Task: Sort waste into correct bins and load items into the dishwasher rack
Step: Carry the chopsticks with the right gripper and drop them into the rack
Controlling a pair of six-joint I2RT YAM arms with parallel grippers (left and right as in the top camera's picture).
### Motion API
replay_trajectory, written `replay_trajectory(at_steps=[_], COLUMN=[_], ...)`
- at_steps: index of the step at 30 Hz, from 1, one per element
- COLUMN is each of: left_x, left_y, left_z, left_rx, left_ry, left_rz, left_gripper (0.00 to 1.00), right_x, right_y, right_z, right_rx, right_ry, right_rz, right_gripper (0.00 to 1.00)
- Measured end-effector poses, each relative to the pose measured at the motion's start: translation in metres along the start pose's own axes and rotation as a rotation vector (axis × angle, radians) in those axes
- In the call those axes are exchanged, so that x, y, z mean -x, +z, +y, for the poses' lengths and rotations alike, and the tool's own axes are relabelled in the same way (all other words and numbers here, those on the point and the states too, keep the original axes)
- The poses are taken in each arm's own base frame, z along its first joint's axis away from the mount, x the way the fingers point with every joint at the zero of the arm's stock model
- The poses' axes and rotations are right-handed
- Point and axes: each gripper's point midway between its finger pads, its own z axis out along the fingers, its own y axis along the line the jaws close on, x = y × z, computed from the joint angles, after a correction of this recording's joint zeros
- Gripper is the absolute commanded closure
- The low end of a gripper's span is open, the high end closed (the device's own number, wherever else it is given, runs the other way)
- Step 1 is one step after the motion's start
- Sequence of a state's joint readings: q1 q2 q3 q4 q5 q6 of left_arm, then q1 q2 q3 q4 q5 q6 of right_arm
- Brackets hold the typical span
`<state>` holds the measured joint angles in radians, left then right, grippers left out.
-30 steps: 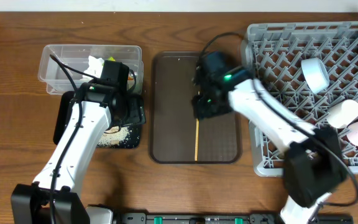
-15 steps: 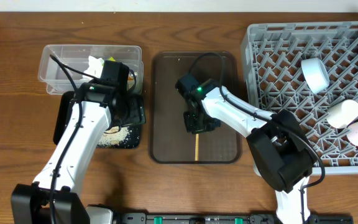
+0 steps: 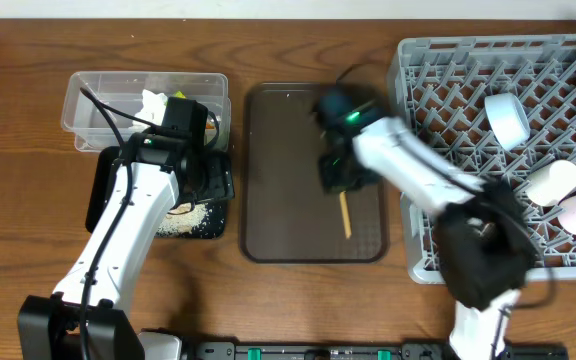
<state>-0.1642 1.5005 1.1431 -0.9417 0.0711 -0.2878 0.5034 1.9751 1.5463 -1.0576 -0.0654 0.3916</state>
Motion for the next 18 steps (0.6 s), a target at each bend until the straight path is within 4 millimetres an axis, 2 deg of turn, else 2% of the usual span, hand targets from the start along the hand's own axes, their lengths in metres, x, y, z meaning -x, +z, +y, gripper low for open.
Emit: replay_trajectory(at_steps=[3, 5, 7, 9, 11, 15, 18], left_x=[0.000, 0.000, 0.000, 0.000, 0.000, 0.000, 0.000], left_y=[0.000, 0.000, 0.000, 0.000, 0.000, 0.000, 0.000], left_z=[0.000, 0.000, 0.000, 0.000, 0.000, 0.000, 0.000], left_rx=[0.000, 0.000, 0.000, 0.000, 0.000, 0.000, 0.000], left_ry=[0.000, 0.000, 0.000, 0.000, 0.000, 0.000, 0.000], left_rz=[0.000, 0.000, 0.000, 0.000, 0.000, -0.001, -0.001], left_gripper=[0.19, 0.19, 0.19, 0.19, 0.19, 0.19, 0.19], right_x=[0.024, 0.025, 0.020, 0.014, 0.009, -0.002, -0.012], right_y=[-0.066, -0.103, -0.127, -0.133, -0.130, -0.107, -0.086], right_z=[-0.027, -0.049, -0.072, -0.091, -0.109, -0.133, -0.142], right_rx=[0.037, 0.037, 0.026, 0.010, -0.008, -0.029, -0.036], right_ry=[0.011, 0.026, 0.047, 0.065, 0.077, 0.095, 0.101], right_rz=[-0.156, -0.227, -0.256, -0.247, -0.215, -0.143, -0.104], right_gripper=[0.99, 0.99, 0.99, 0.99, 0.99, 0.99, 0.99])
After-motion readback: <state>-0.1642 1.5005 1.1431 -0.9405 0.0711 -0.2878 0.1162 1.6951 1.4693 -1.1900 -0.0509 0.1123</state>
